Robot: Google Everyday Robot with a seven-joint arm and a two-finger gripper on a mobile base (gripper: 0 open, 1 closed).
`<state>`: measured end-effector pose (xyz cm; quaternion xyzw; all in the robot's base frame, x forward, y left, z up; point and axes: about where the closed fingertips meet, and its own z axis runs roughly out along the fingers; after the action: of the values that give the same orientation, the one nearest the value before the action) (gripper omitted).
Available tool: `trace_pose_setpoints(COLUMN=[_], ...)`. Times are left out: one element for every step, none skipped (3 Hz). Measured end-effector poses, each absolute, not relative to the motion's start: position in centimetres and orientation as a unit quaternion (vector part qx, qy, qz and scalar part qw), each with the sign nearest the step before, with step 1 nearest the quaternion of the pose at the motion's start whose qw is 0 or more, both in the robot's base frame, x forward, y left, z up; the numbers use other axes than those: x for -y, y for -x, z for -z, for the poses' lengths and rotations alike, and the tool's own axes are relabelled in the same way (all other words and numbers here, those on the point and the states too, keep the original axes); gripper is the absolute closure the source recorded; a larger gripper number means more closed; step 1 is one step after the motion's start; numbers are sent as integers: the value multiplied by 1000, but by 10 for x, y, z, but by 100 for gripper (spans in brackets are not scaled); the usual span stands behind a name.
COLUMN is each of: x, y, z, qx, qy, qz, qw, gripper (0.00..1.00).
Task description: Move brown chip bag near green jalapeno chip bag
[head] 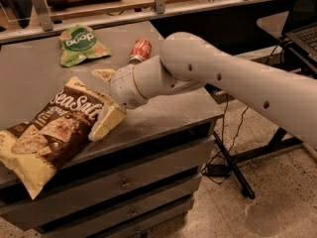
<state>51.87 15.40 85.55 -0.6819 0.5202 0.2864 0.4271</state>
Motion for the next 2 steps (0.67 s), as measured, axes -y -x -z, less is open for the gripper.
trace_pose_setpoints(x=[-164,-169], y=[-518,-517], z=[-844,-838], qx=[-527,-530], qy=[679,680], qz=[-291,-294], qw=[420,413], gripper=[15,38])
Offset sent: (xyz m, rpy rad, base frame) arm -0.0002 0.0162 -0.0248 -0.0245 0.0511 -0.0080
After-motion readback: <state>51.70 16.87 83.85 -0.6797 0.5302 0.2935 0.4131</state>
